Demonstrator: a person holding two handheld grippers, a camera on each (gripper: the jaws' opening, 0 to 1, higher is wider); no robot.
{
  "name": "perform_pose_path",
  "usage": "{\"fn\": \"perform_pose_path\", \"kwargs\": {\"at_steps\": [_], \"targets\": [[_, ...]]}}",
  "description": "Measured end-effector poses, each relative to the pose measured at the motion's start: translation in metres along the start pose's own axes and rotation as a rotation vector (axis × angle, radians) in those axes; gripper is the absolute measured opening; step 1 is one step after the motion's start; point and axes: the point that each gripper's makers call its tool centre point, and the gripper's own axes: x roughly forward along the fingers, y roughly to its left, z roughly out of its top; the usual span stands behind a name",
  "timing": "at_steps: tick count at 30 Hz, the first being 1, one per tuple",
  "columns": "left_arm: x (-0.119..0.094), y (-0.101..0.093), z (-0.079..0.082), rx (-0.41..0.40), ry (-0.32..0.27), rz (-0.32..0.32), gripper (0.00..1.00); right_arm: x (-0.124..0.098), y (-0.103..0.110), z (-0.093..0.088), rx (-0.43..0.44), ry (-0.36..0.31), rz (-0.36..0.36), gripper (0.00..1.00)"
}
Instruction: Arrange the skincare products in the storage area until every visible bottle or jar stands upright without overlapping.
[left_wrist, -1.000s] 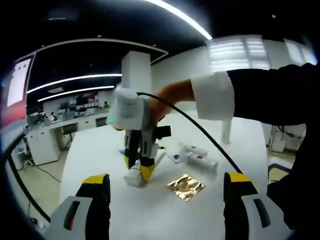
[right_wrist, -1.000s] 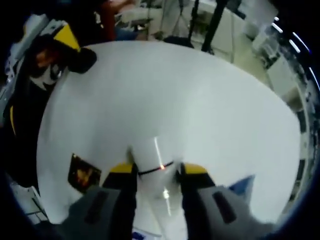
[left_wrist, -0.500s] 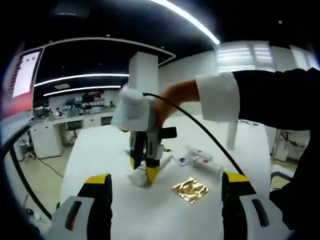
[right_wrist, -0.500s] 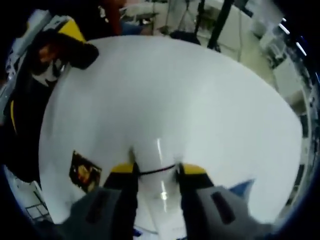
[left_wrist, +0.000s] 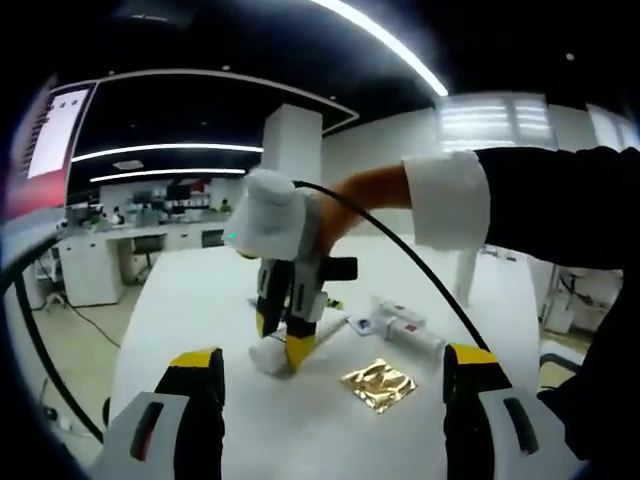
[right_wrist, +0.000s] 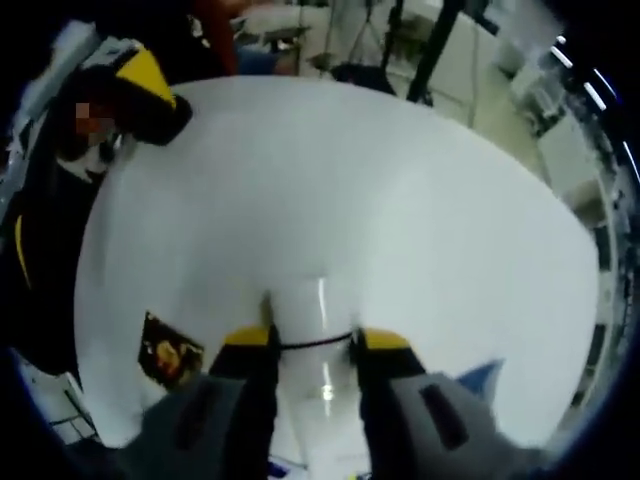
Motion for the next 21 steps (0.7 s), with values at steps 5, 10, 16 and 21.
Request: {"fn": "perform_pose_path", "kwargs": {"at_steps": [5, 10, 16, 21], "targets": [[0.001, 0.004, -0.002, -0.013, 0.0, 0.009, 0.92, -0.004, -0.001, 0.012, -0.015, -0.037, -0.014, 0.28], [0.001, 0.009, -0.003, -0.029, -0.011, 0.018, 0.92, -0.014, -0.002, 0.019, -0.01, -0.074, -0.037, 0.28], [0.005, 0.011, -0.008, -0.045, -0.001, 0.023, 0.92, -0.033, 0.003, 0.028, 0.03, -0.157, -0.076, 0.28], [0.009, 0.004, -0.005, -0.042, -0.017, 0.008, 0.9, -0.048, 0.016, 0.029, 0.034, -0.191, -0.089, 0.28]]}}
